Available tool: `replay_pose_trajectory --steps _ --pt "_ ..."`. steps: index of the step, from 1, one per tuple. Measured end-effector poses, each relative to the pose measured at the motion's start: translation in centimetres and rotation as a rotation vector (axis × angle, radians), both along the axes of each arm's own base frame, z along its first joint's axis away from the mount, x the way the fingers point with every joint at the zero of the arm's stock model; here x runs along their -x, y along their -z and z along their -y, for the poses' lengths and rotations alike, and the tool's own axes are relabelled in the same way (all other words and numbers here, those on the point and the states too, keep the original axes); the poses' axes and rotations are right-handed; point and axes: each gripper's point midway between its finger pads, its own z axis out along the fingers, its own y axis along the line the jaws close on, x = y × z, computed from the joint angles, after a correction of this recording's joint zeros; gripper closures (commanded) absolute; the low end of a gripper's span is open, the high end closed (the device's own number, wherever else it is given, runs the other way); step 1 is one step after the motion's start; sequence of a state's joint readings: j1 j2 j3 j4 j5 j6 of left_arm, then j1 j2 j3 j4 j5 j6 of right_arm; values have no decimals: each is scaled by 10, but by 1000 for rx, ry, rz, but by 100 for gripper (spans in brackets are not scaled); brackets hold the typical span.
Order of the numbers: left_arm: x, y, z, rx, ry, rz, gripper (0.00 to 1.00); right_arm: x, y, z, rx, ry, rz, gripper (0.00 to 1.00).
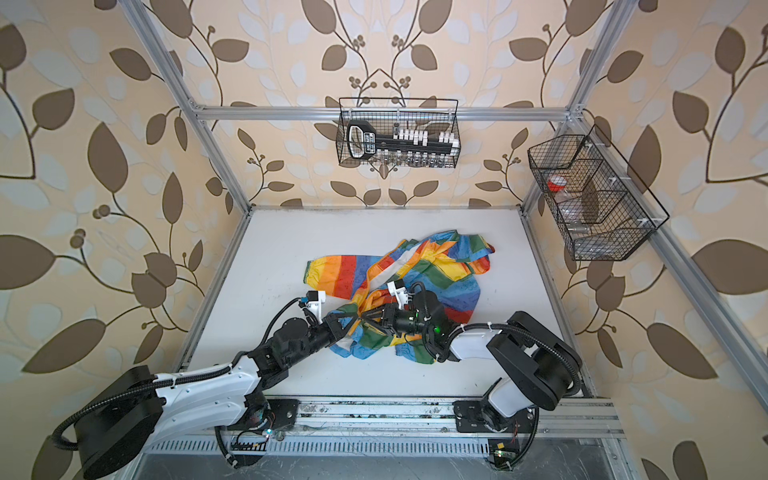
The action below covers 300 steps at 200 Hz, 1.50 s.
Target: Zip up the jacket
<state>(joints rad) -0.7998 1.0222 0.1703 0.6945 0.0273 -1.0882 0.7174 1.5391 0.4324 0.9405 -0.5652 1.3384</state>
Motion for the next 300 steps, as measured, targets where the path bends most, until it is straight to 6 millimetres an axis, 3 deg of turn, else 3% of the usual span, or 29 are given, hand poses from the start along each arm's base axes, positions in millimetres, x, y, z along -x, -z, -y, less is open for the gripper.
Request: replay_pose_trajectory --steps 59,97,176,300 --pt "3 -19 1 52 15 40 100 -7 -9 0 -47 23 18 65" --pt "4 -30 0 76 16 63 100 -6 -3 2 -40 30 8 65" --pt "5 -26 -2 71 10 44 100 5 -6 -12 -87 -7 -11 73" --pt "4 -30 -6 85 -12 54 100 5 -14 -13 -114 -4 -9 87"
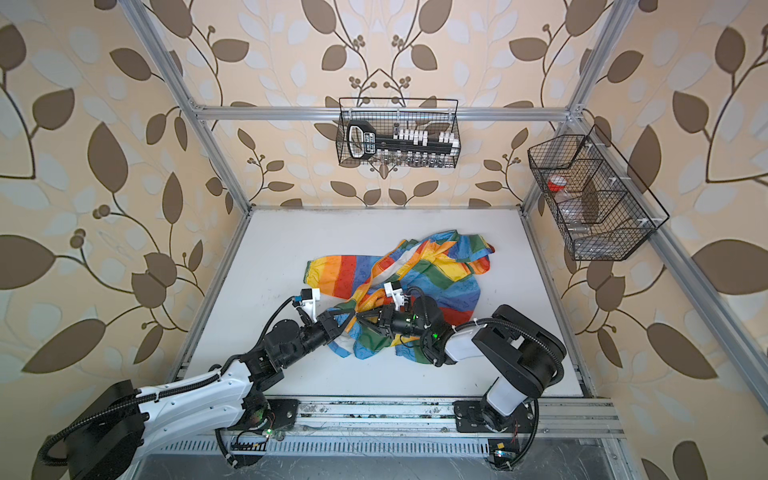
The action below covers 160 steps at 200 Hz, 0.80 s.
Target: Zip up the jacket
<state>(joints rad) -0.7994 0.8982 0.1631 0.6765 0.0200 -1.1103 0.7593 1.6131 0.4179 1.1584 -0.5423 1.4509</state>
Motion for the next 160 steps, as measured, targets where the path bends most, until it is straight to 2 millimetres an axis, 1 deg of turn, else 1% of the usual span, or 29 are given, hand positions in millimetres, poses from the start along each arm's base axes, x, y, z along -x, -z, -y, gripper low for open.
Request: replay_pose_trajectory --steps 57,99,115,131,152,160 --pt "0 2 -1 -3 -2 -4 100 1 -1 1 5 -1 -2 92" --pt "2 5 -3 -18 -1 -15 100 1 -2 1 38 -5 13 94" --pt "3 8 -3 -28 -1 -21 100 1 0 0 61 -11 23 95" --pt "4 11 -4 -42 -1 -30 100 1 3 -1 88 -20 26 100" --pt "4 16 -5 -59 0 -41 100 1 7 -2 121 -30 32 100" --pt "5 17 -5 -65 1 -42 79 1 7 -2 131 -33 36 100"
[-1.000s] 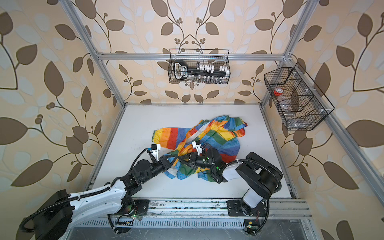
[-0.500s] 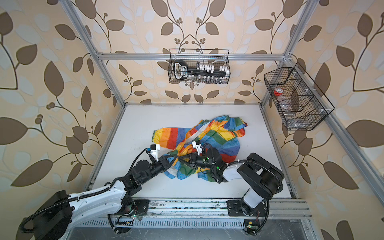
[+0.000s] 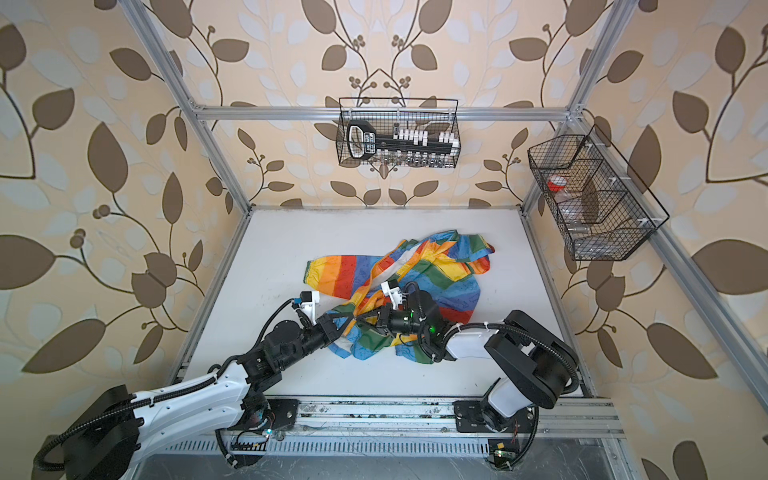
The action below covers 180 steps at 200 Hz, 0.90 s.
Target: Zip up the jacket
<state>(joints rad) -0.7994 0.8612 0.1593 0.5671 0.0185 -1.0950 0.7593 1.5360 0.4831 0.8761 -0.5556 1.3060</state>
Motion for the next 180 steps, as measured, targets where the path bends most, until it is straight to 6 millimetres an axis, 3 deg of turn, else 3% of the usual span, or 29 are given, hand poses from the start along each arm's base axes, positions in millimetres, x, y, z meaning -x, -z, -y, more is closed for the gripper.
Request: replay_pose_trajectory --steps 6,15,38,90,121,180 --pt "0 1 0 -4 2 -2 65 0 1 0 7 -2 2 100" --pt "1 3 0 -10 7 -8 52 -2 1 -1 18 -4 8 100" --pt "3 6 -1 -11 8 -31 37 -7 1 -3 52 -4 29 100" --pt "7 -1 -2 5 17 -25 45 -19 -6 -9 109 -6 80 100" --pt "8 -3 -3 20 15 -33 51 -21 0 -7 156 -4 92 100" --pt "6 -4 -7 21 -12 -30 51 -17 1 6 260 -8 148 100"
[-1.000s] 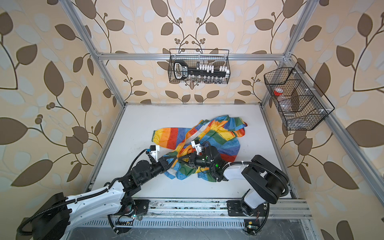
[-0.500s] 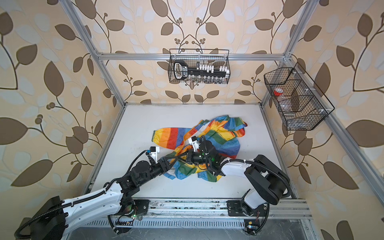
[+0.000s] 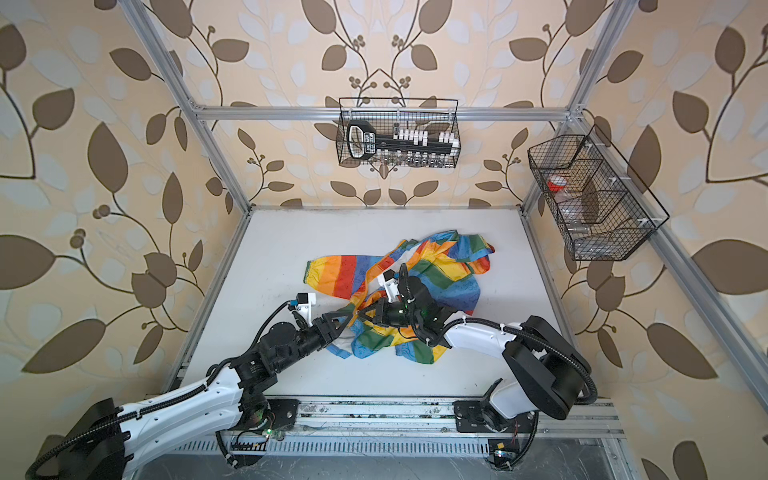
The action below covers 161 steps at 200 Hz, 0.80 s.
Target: Zip up the jacket
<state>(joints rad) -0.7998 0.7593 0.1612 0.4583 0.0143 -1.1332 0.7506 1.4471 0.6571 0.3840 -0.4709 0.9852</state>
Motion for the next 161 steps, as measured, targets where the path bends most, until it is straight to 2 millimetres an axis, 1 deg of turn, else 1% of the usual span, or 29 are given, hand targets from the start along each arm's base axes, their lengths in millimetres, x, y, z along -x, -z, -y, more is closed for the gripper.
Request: replay_pose_trajectory --steps 22,35,47,55,59,69,78,119,141,161 --pt "0 6 1 -13 1 -15 54 1 0 0 12 -5 8 100" --pt "-1 13 1 -30 3 -33 56 3 1 0 17 -9 7 100" --pt "-1 19 2 -45 3 -48 61 5 1 -2 17 -14 7 100" --pt "-1 21 2 -48 3 -57 67 6 2 -3 19 -19 6 100" --pt "-1 22 2 -54 4 -55 72 7 2 -3 19 -20 5 100" --pt "-1 22 3 -46 2 -62 89 7 4 -4 23 -21 4 100" --pt "-1 21 3 -46 6 -55 100 7 5 -4 27 -20 2 100" --pt "1 14 0 -34 5 -40 100 2 9 -2 86 -12 38 100" --pt "4 11 -3 -32 3 -38 100 -10 9 -1 121 12 74 100" --pt "7 12 -6 -39 3 -46 100 -21 16 3 154 34 83 100"
